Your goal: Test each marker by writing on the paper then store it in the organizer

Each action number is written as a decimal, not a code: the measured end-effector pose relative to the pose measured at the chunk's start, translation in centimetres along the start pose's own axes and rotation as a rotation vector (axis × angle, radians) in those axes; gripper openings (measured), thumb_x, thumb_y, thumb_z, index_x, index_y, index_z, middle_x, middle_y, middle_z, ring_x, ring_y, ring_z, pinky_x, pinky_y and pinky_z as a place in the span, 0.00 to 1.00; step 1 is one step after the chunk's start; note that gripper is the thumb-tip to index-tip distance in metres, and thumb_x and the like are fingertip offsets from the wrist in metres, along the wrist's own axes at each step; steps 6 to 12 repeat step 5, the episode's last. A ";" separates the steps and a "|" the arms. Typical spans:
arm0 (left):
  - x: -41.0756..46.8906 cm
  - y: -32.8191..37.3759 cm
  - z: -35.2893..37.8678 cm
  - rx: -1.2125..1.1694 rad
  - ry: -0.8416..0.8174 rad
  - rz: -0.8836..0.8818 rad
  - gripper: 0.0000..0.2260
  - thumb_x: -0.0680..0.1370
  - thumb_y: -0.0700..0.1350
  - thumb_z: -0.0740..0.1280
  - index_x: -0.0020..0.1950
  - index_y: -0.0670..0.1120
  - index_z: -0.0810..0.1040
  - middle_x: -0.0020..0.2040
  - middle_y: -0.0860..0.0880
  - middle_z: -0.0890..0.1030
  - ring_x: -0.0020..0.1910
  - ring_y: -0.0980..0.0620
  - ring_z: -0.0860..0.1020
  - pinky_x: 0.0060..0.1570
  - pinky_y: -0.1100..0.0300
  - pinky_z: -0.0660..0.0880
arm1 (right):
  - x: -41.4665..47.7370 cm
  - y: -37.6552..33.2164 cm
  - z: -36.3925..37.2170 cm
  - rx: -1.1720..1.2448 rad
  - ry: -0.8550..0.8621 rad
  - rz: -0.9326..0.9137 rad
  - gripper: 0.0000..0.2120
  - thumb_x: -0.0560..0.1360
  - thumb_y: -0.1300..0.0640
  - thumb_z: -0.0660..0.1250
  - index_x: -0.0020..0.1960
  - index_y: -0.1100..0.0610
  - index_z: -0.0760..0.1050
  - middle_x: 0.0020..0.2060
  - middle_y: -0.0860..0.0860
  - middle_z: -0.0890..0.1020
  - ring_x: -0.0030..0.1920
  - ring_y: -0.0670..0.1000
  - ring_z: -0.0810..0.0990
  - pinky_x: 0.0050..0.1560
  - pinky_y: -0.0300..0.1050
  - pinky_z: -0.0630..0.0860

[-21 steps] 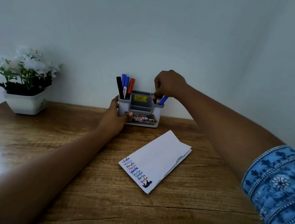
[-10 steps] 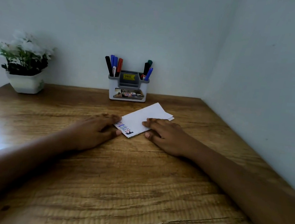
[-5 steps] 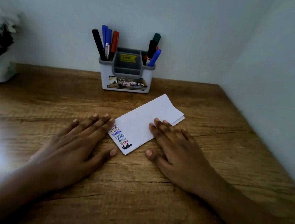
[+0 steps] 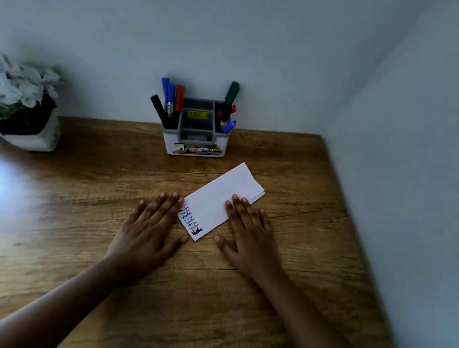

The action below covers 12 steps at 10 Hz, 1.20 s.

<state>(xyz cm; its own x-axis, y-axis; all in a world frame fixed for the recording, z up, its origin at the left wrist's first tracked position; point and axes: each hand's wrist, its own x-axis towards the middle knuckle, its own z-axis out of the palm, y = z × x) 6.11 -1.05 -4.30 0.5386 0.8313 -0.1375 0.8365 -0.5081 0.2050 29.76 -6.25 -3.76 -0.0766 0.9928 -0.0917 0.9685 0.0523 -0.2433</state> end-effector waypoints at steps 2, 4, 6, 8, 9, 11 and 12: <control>-0.2 0.2 -0.2 -0.014 0.004 -0.005 0.38 0.73 0.71 0.34 0.79 0.53 0.41 0.80 0.54 0.43 0.78 0.55 0.40 0.76 0.52 0.37 | -0.1 -0.1 -0.1 -0.004 -0.009 0.004 0.36 0.74 0.34 0.45 0.76 0.49 0.42 0.77 0.48 0.46 0.76 0.49 0.42 0.73 0.53 0.40; -0.3 0.1 -0.3 -0.058 -0.039 -0.024 0.41 0.70 0.74 0.32 0.78 0.54 0.39 0.79 0.54 0.41 0.77 0.56 0.37 0.75 0.54 0.34 | -0.1 0.2 0.0 0.006 -0.027 -0.001 0.37 0.73 0.31 0.44 0.76 0.48 0.41 0.77 0.47 0.44 0.75 0.48 0.39 0.74 0.56 0.42; 0.1 0.7 -1.2 -0.201 -0.042 -0.097 0.47 0.65 0.79 0.34 0.78 0.54 0.38 0.78 0.55 0.39 0.77 0.54 0.38 0.74 0.50 0.33 | 0.2 0.1 -1.2 0.082 -0.024 0.013 0.39 0.72 0.30 0.43 0.76 0.48 0.42 0.77 0.47 0.44 0.73 0.45 0.36 0.74 0.57 0.42; 0.1 0.7 -1.2 -0.201 -0.042 -0.097 0.47 0.65 0.79 0.34 0.78 0.54 0.38 0.78 0.55 0.39 0.77 0.54 0.38 0.74 0.50 0.33 | 0.2 0.1 -1.2 0.082 -0.024 0.013 0.39 0.72 0.30 0.43 0.76 0.48 0.42 0.77 0.47 0.44 0.73 0.45 0.36 0.74 0.57 0.42; 0.1 0.7 -1.2 -0.201 -0.042 -0.097 0.47 0.65 0.79 0.34 0.78 0.54 0.38 0.78 0.55 0.39 0.77 0.54 0.38 0.74 0.50 0.33 | 0.2 0.1 -1.2 0.082 -0.024 0.013 0.39 0.72 0.30 0.43 0.76 0.48 0.42 0.77 0.47 0.44 0.73 0.45 0.36 0.74 0.57 0.42; 0.1 0.7 -1.2 -0.201 -0.042 -0.097 0.47 0.65 0.79 0.34 0.78 0.54 0.38 0.78 0.55 0.39 0.77 0.54 0.38 0.74 0.50 0.33 | 0.2 0.1 -1.2 0.082 -0.024 0.013 0.39 0.72 0.30 0.43 0.76 0.48 0.42 0.77 0.47 0.44 0.73 0.45 0.36 0.74 0.57 0.42; 0.1 0.7 -1.2 -0.201 -0.042 -0.097 0.47 0.65 0.79 0.34 0.78 0.54 0.38 0.78 0.55 0.39 0.77 0.54 0.38 0.74 0.50 0.33 | 0.2 0.1 -1.2 0.082 -0.024 0.013 0.39 0.72 0.30 0.43 0.76 0.48 0.42 0.77 0.47 0.44 0.73 0.45 0.36 0.74 0.57 0.42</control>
